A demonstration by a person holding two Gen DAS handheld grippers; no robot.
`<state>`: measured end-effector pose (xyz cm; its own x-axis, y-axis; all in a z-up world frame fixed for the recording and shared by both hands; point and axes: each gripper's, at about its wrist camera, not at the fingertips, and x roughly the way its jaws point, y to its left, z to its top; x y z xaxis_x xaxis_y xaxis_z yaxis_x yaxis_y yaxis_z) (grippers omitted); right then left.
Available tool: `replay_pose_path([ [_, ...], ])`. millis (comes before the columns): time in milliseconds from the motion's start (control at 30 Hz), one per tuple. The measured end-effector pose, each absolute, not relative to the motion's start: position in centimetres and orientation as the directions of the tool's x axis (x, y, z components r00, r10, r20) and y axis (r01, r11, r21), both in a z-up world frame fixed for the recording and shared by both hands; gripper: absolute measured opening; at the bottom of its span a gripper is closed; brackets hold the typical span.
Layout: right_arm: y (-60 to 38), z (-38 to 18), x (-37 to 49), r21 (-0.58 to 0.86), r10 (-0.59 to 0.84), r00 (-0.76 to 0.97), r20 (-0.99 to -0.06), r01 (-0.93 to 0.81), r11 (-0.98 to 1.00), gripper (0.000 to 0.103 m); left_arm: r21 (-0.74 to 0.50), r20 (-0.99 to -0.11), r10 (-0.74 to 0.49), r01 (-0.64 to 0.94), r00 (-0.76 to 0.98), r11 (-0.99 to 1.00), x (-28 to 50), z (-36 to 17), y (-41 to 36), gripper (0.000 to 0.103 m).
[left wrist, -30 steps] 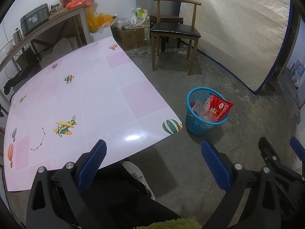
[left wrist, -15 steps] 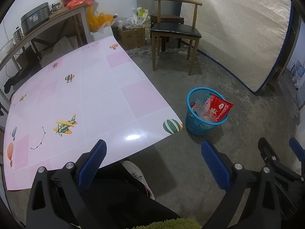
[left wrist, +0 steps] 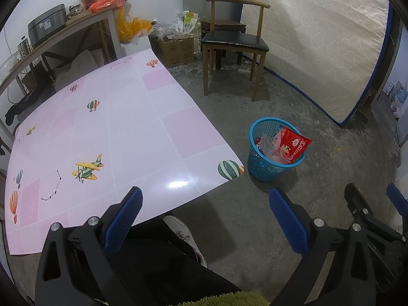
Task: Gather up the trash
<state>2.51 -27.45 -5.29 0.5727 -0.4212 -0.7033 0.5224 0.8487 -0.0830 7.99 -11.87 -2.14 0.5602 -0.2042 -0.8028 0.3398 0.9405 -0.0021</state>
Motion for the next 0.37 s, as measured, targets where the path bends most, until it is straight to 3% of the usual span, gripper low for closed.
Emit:
replay_pose_path([
  [367,-27.36,-5.32,2.54,-0.083,-0.423,0.573,-0.702,0.524,0.847,0.095,-0.003,-0.804,-0.207,0.344,0.557,0.939,8.04,-1.95,-12.08,0.097],
])
